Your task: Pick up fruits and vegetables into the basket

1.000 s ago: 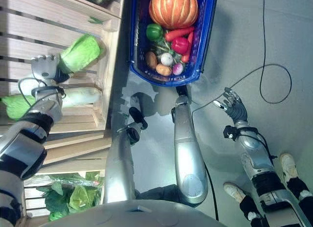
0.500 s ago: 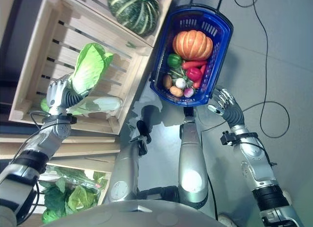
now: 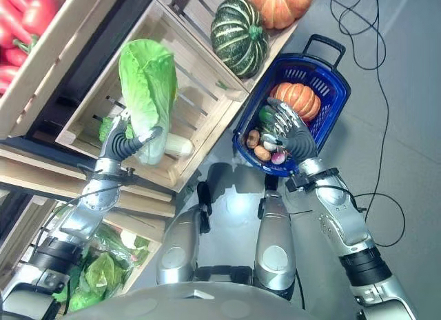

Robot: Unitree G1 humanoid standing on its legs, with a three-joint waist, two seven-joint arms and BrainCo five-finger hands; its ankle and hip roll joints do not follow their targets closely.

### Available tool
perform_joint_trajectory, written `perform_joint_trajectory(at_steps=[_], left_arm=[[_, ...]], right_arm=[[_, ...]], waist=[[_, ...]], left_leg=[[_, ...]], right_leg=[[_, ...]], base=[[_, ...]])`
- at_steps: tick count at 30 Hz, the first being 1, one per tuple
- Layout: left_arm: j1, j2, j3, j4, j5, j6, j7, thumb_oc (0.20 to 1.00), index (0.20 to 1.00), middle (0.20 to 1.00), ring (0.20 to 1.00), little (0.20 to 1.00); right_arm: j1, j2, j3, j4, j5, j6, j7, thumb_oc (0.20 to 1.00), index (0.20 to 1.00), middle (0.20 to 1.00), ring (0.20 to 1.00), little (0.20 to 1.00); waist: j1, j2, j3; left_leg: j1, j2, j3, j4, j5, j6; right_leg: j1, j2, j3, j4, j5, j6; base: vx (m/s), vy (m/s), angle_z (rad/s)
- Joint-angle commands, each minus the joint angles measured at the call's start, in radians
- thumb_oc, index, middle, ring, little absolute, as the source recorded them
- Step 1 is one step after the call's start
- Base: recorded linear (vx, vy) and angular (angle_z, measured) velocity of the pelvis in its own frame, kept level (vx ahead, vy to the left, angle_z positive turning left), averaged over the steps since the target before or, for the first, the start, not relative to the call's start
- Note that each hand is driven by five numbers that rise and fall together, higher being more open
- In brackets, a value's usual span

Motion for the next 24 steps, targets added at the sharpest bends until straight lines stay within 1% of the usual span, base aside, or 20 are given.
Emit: perform_joint_trajectory(at_steps=[1,3,4,5,6,9,11,16,19,21,24], left_arm=[[0.005,0.039,-0.026,-0.060,0.076,0.016,0.038,0.200,0.200,0.200,0.200,0.200],[-0.009,0.038,-0.043,-0.067,0.114,0.031,0.054,0.200,0.200,0.200,0.200,0.200],[-0.024,0.040,-0.061,-0.072,0.151,0.039,0.071,0.200,0.200,0.200,0.200,0.200],[-0.028,0.040,-0.065,-0.074,0.162,0.040,0.078,0.200,0.200,0.200,0.200,0.200],[-0.048,0.040,-0.084,-0.079,0.204,0.052,0.088,0.200,0.200,0.200,0.200,0.200],[-0.086,0.040,-0.125,-0.080,0.267,0.075,0.094,0.200,0.200,0.200,0.200,0.200],[-0.110,0.041,-0.150,-0.080,0.315,0.088,0.100,0.200,0.200,0.200,0.200,0.200],[-0.157,0.046,-0.214,-0.073,0.391,0.113,0.078,0.200,0.200,0.200,0.200,0.200],[-0.182,0.045,-0.250,-0.073,0.423,0.120,0.073,0.200,0.200,0.200,0.200,0.200],[-0.196,0.044,-0.271,-0.076,0.462,0.114,0.081,0.200,0.200,0.200,0.200,0.200],[-0.221,0.042,-0.304,-0.081,0.480,0.113,0.074,0.200,0.200,0.200,0.200,0.200]], right_arm=[[-0.011,0.020,0.073,-0.077,-0.026,-0.016,-0.100,1.000,1.000,1.000,1.000,1.000],[-0.038,0.023,0.094,-0.076,-0.042,0.004,-0.126,1.000,1.000,1.000,1.000,1.000],[-0.061,0.026,0.117,-0.074,-0.052,0.033,-0.150,1.000,1.000,1.000,1.000,1.000],[-0.067,0.027,0.122,-0.073,-0.055,0.043,-0.155,1.000,1.000,1.000,1.000,1.000],[-0.096,0.031,0.145,-0.067,-0.055,0.072,-0.173,1.000,1.000,1.000,1.000,1.000],[-0.144,0.041,0.190,-0.047,-0.041,0.115,-0.196,1.000,1.000,1.000,1.000,1.000],[-0.167,0.047,0.208,-0.037,-0.035,0.126,-0.205,1.000,1.000,1.000,1.000,1.000],[-0.205,0.061,0.249,-0.013,-0.006,0.141,-0.214,1.000,1.000,1.000,1.000,1.000],[-0.224,0.072,0.274,-0.001,0.022,0.155,-0.206,1.000,1.000,1.000,1.000,1.000],[-0.237,0.079,0.293,0.010,0.064,0.165,-0.184,1.000,1.000,1.000,1.000,1.000],[-0.249,0.093,0.320,0.019,0.109,0.177,-0.165,1.000,1.000,1.000,1.000,1.000]], waist=[[0.016,-0.058,-0.136],[0.020,-0.063,-0.143],[0.025,-0.067,-0.150],[0.026,-0.068,-0.150],[0.031,-0.074,-0.154],[0.039,-0.085,-0.162],[0.043,-0.092,-0.166],[0.049,-0.106,-0.180],[0.052,-0.109,-0.188],[0.057,-0.110,-0.192],[0.064,-0.113,-0.199]], left_leg=[[-0.026,-0.037,0.005,0.023,-0.042,0.067],[-0.010,-0.035,0.007,0.019,-0.047,0.067],[0.000,-0.035,0.006,0.018,-0.052,0.066],[0.004,-0.035,0.005,0.018,-0.053,0.066],[0.014,-0.031,0.007,0.015,-0.058,0.065],[0.034,-0.027,0.007,0.013,-0.066,0.062],[0.044,-0.024,0.007,0.011,-0.069,0.061],[0.069,-0.016,0.010,0.000,-0.076,0.058],[0.079,-0.013,0.010,-0.003,-0.079,0.055],[0.083,-0.012,0.009,-0.006,-0.080,0.054],[0.089,-0.010,0.005,-0.010,-0.081,0.053]], right_leg=[[0.128,-0.045,-0.020,-0.061,-0.068,0.072],[0.149,-0.046,-0.020,-0.071,-0.068,0.075],[0.164,-0.046,-0.019,-0.078,-0.069,0.077],[0.168,-0.046,-0.019,-0.080,-0.068,0.078],[0.182,-0.048,-0.021,-0.087,-0.068,0.080],[0.207,-0.050,-0.023,-0.095,-0.066,0.086],[0.217,-0.052,-0.024,-0.101,-0.064,0.090],[0.241,-0.055,-0.024,-0.113,-0.059,0.101],[0.253,-0.056,-0.024,-0.121,-0.058,0.105],[0.261,-0.057,-0.026,-0.127,-0.058,0.106],[0.272,-0.059,-0.030,-0.134,-0.057,0.109]], base=[[0.08,-0.063,0.05],[0.09,-0.052,0.08],[0.07,-0.039,0.05],[0.07,-0.051,0.03],[0.04,-0.042,0.01],[0.07,-0.059,0.03],[0.05,-0.045,0.03],[0.04,-0.039,0.01],[0.02,-0.015,0.00],[0.01,-0.007,0.02],[0.03,-0.016,0.06]])
